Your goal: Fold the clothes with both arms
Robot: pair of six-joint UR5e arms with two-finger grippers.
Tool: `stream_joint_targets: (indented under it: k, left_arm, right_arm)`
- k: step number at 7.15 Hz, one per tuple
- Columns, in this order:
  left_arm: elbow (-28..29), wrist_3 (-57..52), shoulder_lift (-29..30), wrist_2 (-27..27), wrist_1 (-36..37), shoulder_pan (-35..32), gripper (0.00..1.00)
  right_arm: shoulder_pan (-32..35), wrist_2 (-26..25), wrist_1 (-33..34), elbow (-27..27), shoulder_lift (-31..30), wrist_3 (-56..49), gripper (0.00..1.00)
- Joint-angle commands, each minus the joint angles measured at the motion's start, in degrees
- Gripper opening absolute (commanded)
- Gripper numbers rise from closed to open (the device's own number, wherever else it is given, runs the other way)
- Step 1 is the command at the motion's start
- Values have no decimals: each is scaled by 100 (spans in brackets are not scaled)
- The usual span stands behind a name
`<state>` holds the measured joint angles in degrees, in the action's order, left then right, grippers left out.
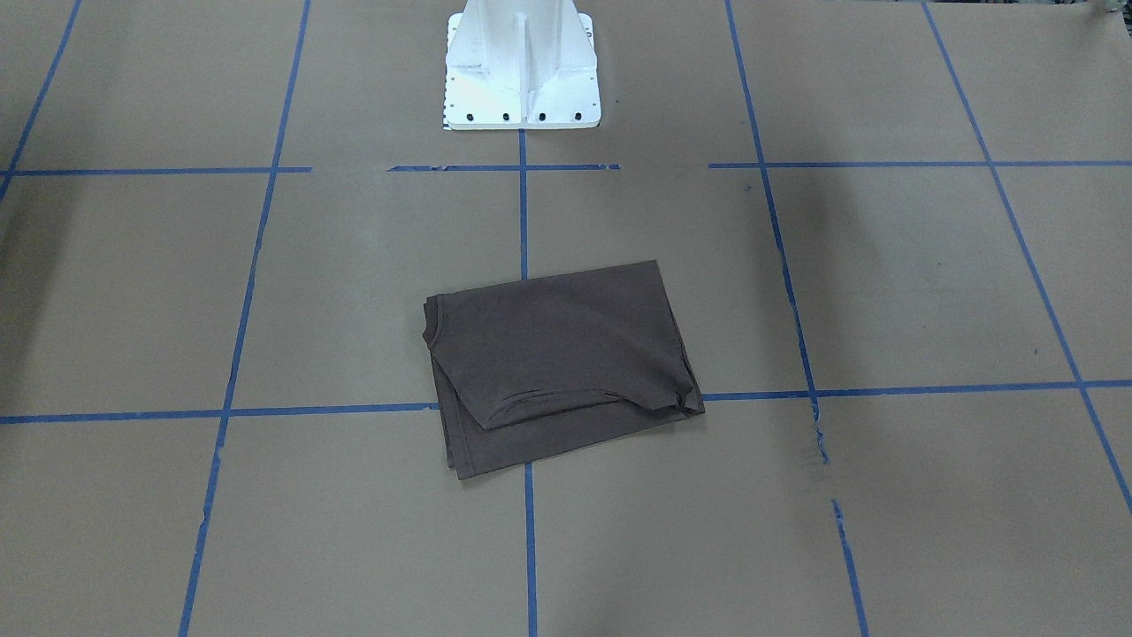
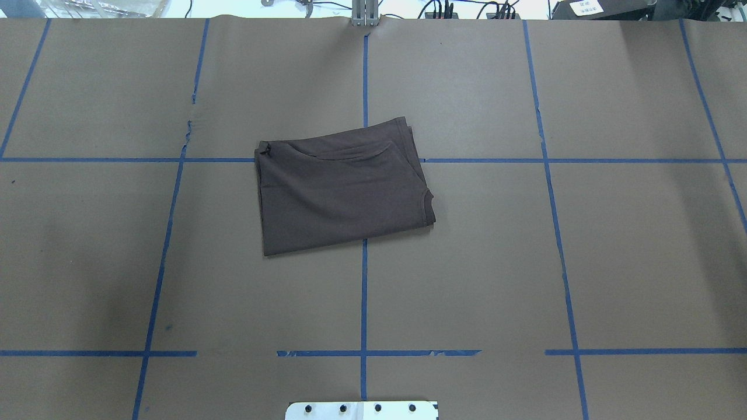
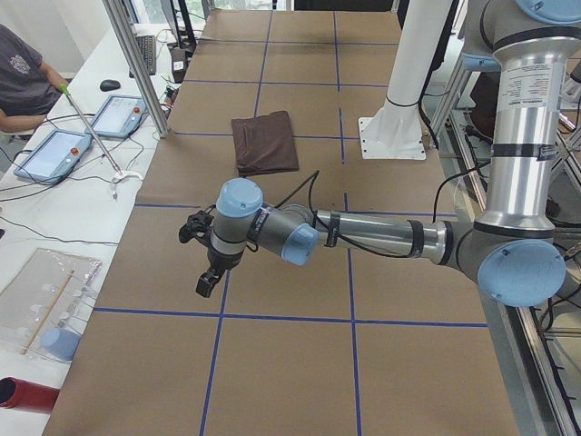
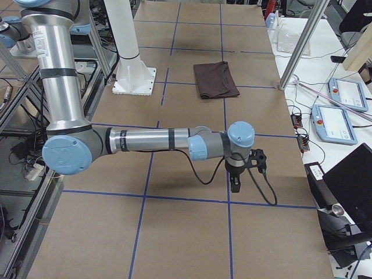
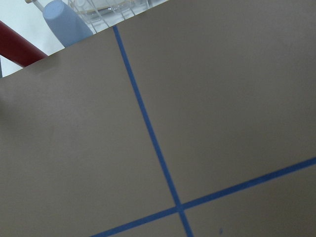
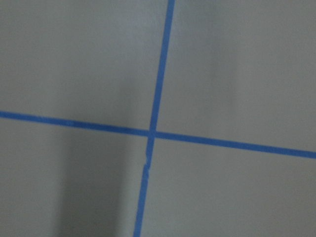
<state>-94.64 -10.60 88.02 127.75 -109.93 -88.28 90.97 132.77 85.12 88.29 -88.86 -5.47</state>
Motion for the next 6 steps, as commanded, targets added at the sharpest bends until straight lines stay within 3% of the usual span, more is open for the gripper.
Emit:
stream_joint_targets:
  k: [1,2,3,6]
  left_arm:
    - [233,-311,-243,112,-158,-164,100]
    - [462,-346,-285,-239,-291,-163,100]
    - [491,-225,-242,-242,-214,-163,100]
    - [-297,322,-233,300,1591,-155,100]
  right_arm:
    - [264,-162,435,791,-682,-455,100]
    - [255,-242,417,839,-790,-463,100]
    - [255,-164,400,944,-774,-455,100]
    - [237,46,871,1103,-677,-455,100]
